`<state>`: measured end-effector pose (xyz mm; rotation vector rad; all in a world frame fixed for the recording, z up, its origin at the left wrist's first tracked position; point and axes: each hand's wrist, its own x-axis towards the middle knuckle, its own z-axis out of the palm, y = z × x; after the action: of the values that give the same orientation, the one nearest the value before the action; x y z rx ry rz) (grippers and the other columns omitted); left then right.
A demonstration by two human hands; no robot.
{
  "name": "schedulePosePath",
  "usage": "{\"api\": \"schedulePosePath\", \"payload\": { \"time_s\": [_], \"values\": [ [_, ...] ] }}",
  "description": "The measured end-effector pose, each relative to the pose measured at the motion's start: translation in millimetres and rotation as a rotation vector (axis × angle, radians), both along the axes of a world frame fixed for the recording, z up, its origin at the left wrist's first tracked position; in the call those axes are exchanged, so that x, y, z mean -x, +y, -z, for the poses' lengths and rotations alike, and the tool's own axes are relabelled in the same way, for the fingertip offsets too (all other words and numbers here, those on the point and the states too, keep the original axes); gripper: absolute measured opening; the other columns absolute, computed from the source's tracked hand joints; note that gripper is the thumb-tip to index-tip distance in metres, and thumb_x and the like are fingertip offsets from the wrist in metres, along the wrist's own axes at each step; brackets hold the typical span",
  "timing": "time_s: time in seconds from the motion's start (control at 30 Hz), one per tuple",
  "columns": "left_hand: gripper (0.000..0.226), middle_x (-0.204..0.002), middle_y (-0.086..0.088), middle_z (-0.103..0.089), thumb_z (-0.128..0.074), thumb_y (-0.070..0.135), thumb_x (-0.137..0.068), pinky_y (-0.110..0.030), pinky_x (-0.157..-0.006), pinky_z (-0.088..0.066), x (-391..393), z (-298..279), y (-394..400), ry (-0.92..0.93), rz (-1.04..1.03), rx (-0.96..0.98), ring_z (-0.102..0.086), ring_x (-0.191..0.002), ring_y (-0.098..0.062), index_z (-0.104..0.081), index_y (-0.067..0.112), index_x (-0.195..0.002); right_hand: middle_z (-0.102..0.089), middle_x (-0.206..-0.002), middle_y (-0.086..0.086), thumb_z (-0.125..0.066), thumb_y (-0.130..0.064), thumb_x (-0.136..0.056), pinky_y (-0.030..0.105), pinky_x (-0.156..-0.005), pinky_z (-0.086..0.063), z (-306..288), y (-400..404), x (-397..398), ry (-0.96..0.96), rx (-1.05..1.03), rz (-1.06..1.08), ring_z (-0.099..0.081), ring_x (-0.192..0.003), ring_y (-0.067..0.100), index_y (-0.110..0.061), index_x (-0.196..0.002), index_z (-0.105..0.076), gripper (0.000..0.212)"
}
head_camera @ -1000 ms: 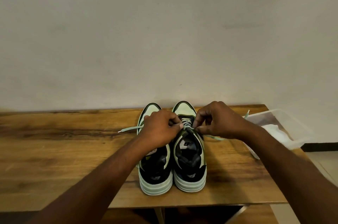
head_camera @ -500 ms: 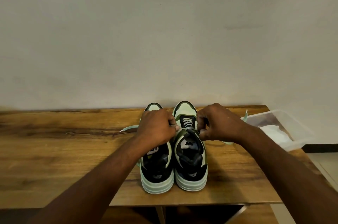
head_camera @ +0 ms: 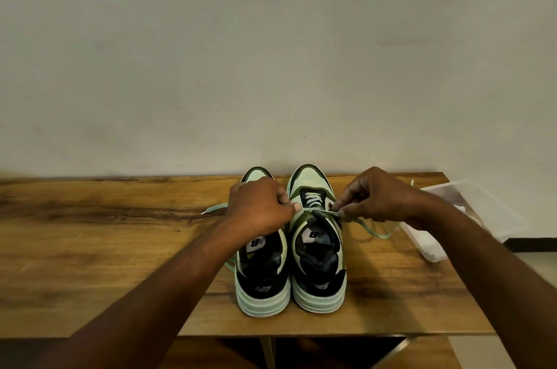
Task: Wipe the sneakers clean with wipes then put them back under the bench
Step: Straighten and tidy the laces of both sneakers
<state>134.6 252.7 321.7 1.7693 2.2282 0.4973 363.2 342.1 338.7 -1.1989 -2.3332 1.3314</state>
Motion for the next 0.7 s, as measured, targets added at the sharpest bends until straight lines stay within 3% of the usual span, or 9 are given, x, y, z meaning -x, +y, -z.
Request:
{"api": "schedulePosePath", "payload": {
  "time_s": [0.07, 0.17, 0.33, 0.43, 0.57, 0.63, 0.7],
  "values": [
    [0.036, -0.070, 0.012, -0.067, -0.067, 0.054, -0.095, -0.040, -0.106, -0.043, -1.6, -4.0, -0.4, -0.100, -0.001, 0.051, -0.062, -0.079, -0.006, -0.074, 0.025, -0.074, -0.078, -0.085, 0.011, -0.080, -0.010, -0.087, 0.022, -0.046, -0.037, -2.2, 2.8, -3.7, -0.056, 0.081, -0.026, -0.050, -0.053, 0.008, -0.012, -0.096, -0.083, 0.010],
    [0.034, -0.085, 0.007, -0.078, -0.069, 0.042, -0.098, -0.045, -0.103, -0.053, -0.5, -6.2, -2.6, -0.395, 0.046, 0.092, -0.072, -0.092, -0.011, -0.076, 0.032, -0.066, -0.076, -0.092, 0.017, -0.081, -0.015, -0.087, 0.022, -0.047, -0.031, -4.9, 3.7, -4.2, -0.138, 0.117, -0.076, -0.042, -0.055, 0.007, -0.016, -0.097, -0.083, 0.011],
    [0.023, -0.094, 0.006, -0.079, -0.066, 0.018, -0.102, -0.037, -0.104, -0.052, -0.8, -7.5, -5.6, -0.673, 0.069, 0.048, -0.069, -0.097, -0.006, -0.080, 0.021, -0.084, -0.065, -0.075, 0.004, -0.079, -0.017, -0.088, 0.024, -0.048, -0.025, -7.6, 3.3, -4.5, -0.147, 0.181, -0.078, -0.035, -0.057, 0.009, -0.013, -0.093, -0.083, 0.008],
    [0.017, -0.095, 0.011, -0.080, -0.065, 0.011, -0.102, -0.029, -0.101, -0.050, -2.1, -3.7, -5.9, -0.786, 0.072, -0.015, -0.069, -0.094, 0.002, -0.080, 0.014, -0.094, -0.060, -0.068, 0.000, -0.074, -0.014, -0.092, 0.026, -0.049, -0.022, -5.9, 7.2, -7.9, -0.037, 0.260, -0.012, -0.034, -0.055, 0.009, -0.010, -0.095, -0.082, 0.010],
    [0.013, -0.093, 0.011, -0.080, -0.070, 0.013, -0.099, -0.020, -0.092, -0.051, -6.2, 1.1, -2.6, -0.842, 0.044, -0.121, -0.071, -0.093, 0.005, -0.082, 0.015, -0.094, -0.046, -0.065, 0.000, -0.079, -0.035, -0.083, 0.030, -0.055, -0.018, -2.4, 11.4, -6.0, 0.111, 0.365, 0.089, -0.030, -0.058, 0.011, -0.009, -0.090, -0.081, 0.027],
    [0.013, -0.092, 0.005, -0.081, -0.072, 0.012, -0.097, -0.023, -0.090, -0.053, -9.4, 2.9, -0.9, -0.905, 0.025, -0.168, -0.073, -0.090, 0.001, -0.082, 0.016, -0.090, -0.049, -0.065, -0.001, -0.081, -0.040, -0.076, 0.032, -0.058, -0.015, -0.1, 10.3, -1.5, 0.189, 0.451, 0.100, -0.030, -0.058, 0.011, -0.010, -0.086, -0.079, 0.032],
    [0.015, -0.094, 0.002, -0.081, -0.072, 0.011, -0.097, -0.030, -0.100, -0.055, -12.7, 4.1, -0.1, -0.966, 0.001, -0.192, -0.075, -0.097, -0.005, -0.081, 0.018, -0.087, -0.057, -0.068, -0.001, -0.080, -0.036, -0.077, 0.029, -0.055, -0.014, 2.7, 9.2, 3.1, 0.282, 0.527, 0.117, -0.029, -0.057, 0.009, -0.009, -0.087, -0.079, 0.029]
  ]
}}
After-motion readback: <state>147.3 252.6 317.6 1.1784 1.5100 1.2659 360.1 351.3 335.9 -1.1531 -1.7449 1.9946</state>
